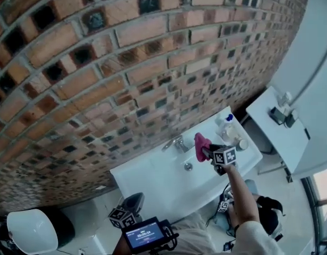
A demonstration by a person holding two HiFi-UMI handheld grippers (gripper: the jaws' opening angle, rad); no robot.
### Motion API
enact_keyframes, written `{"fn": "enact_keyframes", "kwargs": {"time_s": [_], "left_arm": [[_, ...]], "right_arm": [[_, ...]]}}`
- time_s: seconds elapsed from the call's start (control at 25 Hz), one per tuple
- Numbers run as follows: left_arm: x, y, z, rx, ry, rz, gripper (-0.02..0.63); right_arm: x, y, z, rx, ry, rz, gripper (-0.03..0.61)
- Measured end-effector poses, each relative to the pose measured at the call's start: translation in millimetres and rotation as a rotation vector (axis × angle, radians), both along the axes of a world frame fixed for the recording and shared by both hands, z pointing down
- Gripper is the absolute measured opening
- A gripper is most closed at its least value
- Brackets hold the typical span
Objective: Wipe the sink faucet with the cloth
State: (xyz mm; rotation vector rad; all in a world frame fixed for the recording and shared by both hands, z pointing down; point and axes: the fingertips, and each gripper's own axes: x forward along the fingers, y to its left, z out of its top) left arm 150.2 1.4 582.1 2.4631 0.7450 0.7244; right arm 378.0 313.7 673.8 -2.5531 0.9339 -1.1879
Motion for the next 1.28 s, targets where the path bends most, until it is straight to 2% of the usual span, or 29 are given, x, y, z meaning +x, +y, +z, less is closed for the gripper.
{"fn": "enact_keyframes", "kwargs": {"time_s": [0.16, 0.36, 0.48, 0.56, 0.64, 0.72, 0.88, 1.04, 1.16, 1.28], "left_arm": [[19.0, 2.0, 21.7, 0.045, -0.017, -0.033, -0.014], [39.8, 8.6, 23.1, 0.048, -0.039, -0.065, -0.014], [46.1, 7.4, 26.5, 0.063, -0.057, -0.084, -0.015], [46.0, 6.2, 29.6, 0.069, -0.071, -0.099, -0.015], [46.6, 5.7, 30.6, 0.072, -0.086, -0.117, -0.015], [44.1, 3.2, 37.5, 0.071, -0.105, -0.134, -0.015], [41.1, 0.6, 42.4, 0.088, -0.125, -0.16, -0.015], [30.2, -3.3, 50.3, 0.099, -0.145, -0.182, -0.015], [18.4, -10.4, 63.2, 0.11, -0.152, -0.2, -0.015], [18.3, -8.6, 63.0, 0.103, -0.167, -0.219, -0.015]], "right_arm": [[73.1, -12.1, 35.4, -0.174, 0.003, -0.156, 0.117], [122.4, -25.3, 86.8, -0.412, 0.018, -0.374, 0.118], [134.8, -31.5, 128.9, -0.541, 0.01, -0.511, 0.121], [132.5, -37.0, 151.4, -0.582, -0.009, -0.588, 0.121], [118.7, -35.7, 172.1, -0.593, -0.121, -0.628, 0.121], [101.3, -40.7, 190.9, -0.557, -0.258, -0.653, 0.121], [128.0, -73.3, 203.1, -0.404, -0.244, -0.583, 0.121], [127.9, -78.0, 208.6, -0.277, -0.323, -0.544, 0.121], [116.9, -86.6, 210.1, -0.265, -0.33, -0.598, 0.12], [114.6, -94.7, 215.4, -0.339, -0.284, -0.661, 0.12]]}}
